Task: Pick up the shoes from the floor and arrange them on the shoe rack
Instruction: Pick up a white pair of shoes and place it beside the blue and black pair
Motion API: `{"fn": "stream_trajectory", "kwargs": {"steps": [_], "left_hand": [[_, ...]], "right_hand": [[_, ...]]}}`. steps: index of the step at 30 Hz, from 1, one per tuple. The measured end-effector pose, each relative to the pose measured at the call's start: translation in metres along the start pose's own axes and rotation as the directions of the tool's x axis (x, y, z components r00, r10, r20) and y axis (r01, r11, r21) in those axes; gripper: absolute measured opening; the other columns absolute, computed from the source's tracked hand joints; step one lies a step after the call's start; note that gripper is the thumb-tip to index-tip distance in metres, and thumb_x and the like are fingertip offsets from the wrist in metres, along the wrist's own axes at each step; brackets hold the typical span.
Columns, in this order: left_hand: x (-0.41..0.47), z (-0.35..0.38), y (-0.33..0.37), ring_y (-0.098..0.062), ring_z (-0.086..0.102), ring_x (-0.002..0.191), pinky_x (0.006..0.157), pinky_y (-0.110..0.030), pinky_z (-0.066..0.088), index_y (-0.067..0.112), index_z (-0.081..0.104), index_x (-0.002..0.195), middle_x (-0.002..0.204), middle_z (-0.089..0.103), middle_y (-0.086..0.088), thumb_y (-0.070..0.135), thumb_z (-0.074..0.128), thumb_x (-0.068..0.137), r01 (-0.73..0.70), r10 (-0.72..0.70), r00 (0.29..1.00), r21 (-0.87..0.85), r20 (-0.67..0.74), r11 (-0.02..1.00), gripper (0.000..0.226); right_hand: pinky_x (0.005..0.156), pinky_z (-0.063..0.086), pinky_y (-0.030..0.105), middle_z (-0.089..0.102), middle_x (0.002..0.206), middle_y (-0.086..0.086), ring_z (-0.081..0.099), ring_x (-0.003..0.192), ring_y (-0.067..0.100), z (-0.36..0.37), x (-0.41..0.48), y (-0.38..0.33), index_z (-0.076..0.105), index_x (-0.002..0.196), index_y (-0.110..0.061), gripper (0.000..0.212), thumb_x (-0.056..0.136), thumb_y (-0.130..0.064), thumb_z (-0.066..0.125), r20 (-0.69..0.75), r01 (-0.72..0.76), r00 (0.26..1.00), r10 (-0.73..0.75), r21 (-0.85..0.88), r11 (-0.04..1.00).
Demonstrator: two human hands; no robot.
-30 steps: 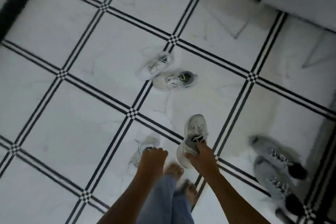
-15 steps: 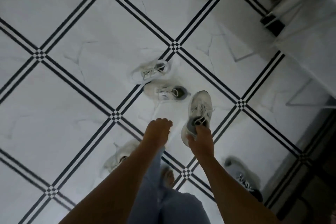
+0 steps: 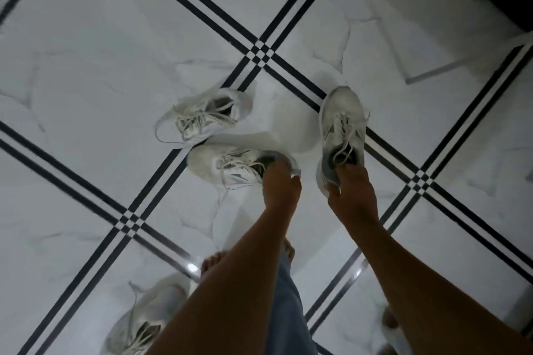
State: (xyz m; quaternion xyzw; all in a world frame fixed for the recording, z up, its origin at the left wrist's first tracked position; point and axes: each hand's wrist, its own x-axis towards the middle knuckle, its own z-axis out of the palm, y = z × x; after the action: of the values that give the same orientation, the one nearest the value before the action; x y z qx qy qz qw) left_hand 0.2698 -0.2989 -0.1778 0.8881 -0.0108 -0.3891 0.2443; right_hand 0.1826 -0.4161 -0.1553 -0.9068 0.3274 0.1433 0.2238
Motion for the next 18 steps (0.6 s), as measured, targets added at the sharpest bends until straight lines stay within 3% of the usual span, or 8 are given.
{"fn": "stream_trajectory", "kwargs": {"steps": [2,4,8,10,13,15,18], "left_hand": [[0.014,0.022,-0.004,-0.024,0.062,0.106,0.089,-0.033,0.050,0.007,0.054,0.115,0.112,0.064,-0.008,0.036,0.066,0.084,0.140,-0.141,0.989,-0.016,-0.039,0.990,0.044],[0.025,0.040,-0.004,-0.022,0.063,0.101,0.091,-0.034,0.046,0.011,0.057,0.111,0.105,0.067,-0.004,0.048,0.067,0.080,0.190,-0.180,0.976,0.074,-0.126,0.979,0.049],[0.035,0.042,0.002,-0.024,0.065,0.089,0.088,-0.033,0.043,0.012,0.058,0.095,0.088,0.068,-0.004,0.032,0.063,0.083,0.224,-0.204,0.949,0.055,-0.240,0.973,0.025],[0.028,0.029,0.006,-0.025,0.065,0.085,0.088,-0.034,0.044,0.011,0.056,0.092,0.083,0.067,-0.005,0.022,0.061,0.083,0.227,-0.211,0.957,0.061,-0.201,0.972,0.015],[0.009,0.003,0.006,-0.028,0.066,0.090,0.087,-0.036,0.050,0.009,0.054,0.098,0.083,0.063,-0.005,0.013,0.061,0.080,0.215,-0.211,0.971,0.030,-0.111,0.976,0.020],[-0.014,-0.022,0.005,-0.030,0.064,0.098,0.084,-0.035,0.050,0.009,0.053,0.112,0.101,0.067,-0.010,0.012,0.059,0.081,0.177,-0.175,0.984,0.038,-0.038,0.984,0.031],[-0.061,-0.070,0.010,-0.031,0.058,0.111,0.090,-0.034,0.047,0.018,0.043,0.136,0.123,0.061,-0.011,0.007,0.056,0.082,-0.037,0.030,0.993,0.061,0.114,0.997,0.056]], "right_hand": [[0.092,0.050,0.038,0.061,0.115,0.010,0.057,0.109,0.028,0.012,0.012,0.011,0.054,0.119,-0.011,0.040,0.082,-0.017,0.068,-0.022,0.063,0.998,-0.063,-0.006,0.998],[0.092,0.050,0.038,0.062,0.113,0.012,0.057,0.108,0.029,0.021,0.020,0.021,0.056,0.117,-0.007,0.040,0.080,-0.015,0.070,-0.049,0.138,0.989,-0.138,-0.014,0.990],[0.087,0.053,0.044,0.065,0.106,0.016,0.059,0.104,0.034,0.019,0.023,0.028,0.060,0.109,-0.002,0.039,0.073,-0.003,0.074,-0.051,0.213,0.976,-0.213,-0.004,0.977],[0.087,0.053,0.044,0.066,0.105,0.017,0.061,0.103,0.036,0.012,0.019,0.031,0.061,0.107,-0.002,0.039,0.071,0.000,0.075,-0.033,0.226,0.974,-0.226,0.000,0.974],[0.091,0.052,0.044,0.063,0.113,0.015,0.059,0.107,0.035,0.000,0.007,0.032,0.059,0.113,-0.006,0.044,0.072,-0.002,0.075,0.022,0.191,0.981,-0.192,0.036,0.981],[0.089,0.054,0.047,0.062,0.115,0.015,0.057,0.110,0.034,-0.015,-0.011,0.024,0.059,0.115,-0.005,0.047,0.071,-0.003,0.075,0.047,0.193,0.980,-0.195,0.045,0.980],[0.089,0.054,0.046,0.062,0.116,0.015,0.056,0.112,0.034,-0.052,-0.044,0.004,0.060,0.117,-0.004,0.051,0.069,-0.002,0.077,0.051,0.172,0.983,-0.177,0.090,0.981]]}}
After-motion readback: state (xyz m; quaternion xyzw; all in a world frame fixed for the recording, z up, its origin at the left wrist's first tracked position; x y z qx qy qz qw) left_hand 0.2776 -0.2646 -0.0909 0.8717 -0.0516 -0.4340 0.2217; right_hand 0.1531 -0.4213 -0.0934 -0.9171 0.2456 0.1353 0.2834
